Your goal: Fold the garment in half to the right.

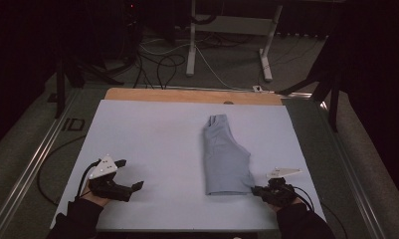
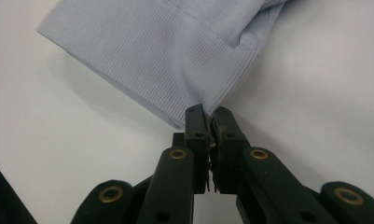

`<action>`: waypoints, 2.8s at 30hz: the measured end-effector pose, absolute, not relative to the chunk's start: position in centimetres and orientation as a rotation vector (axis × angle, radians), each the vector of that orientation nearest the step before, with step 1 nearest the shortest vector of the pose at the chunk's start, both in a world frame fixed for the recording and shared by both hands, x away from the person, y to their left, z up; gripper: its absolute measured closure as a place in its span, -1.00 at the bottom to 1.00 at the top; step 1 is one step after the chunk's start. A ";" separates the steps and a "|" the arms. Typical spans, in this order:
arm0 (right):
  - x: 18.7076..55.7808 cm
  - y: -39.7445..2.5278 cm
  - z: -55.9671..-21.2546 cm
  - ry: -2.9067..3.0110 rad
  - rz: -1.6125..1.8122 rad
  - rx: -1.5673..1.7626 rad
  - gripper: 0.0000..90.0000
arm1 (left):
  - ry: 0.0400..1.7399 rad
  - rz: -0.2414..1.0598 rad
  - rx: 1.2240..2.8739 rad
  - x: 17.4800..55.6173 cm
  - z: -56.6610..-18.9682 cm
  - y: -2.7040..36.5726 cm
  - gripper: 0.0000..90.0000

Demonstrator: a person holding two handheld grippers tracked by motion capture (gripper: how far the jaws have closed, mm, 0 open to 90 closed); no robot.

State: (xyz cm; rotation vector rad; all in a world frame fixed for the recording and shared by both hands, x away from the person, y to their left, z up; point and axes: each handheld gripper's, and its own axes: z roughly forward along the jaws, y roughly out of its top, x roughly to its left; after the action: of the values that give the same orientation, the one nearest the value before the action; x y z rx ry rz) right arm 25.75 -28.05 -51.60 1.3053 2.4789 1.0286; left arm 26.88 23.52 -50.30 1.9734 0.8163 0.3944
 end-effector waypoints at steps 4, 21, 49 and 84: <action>25.7 -28.0 -51.9 2.512 1.000 1.304 0.93 | 0.819 0.394 1.972 26.9 -50.3 23.6 -0.99; 25.8 -28.2 -52.3 2.531 0.989 1.320 0.78 | 0.813 0.394 1.968 26.9 -50.3 23.6 -0.99; 30.0 -19.4 -48.6 2.639 1.162 0.850 1.00 | 0.806 0.392 1.955 26.9 -50.3 23.8 -0.99; 30.0 -21.6 -50.2 2.642 1.179 0.850 0.70 | 0.794 0.399 1.964 26.8 -50.3 23.9 -0.99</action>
State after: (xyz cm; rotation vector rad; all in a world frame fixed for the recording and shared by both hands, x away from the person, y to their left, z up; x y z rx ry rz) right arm 30.00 -21.56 -50.23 0.8499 2.6418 1.1792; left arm 26.83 23.90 -50.25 1.9640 0.7938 0.3986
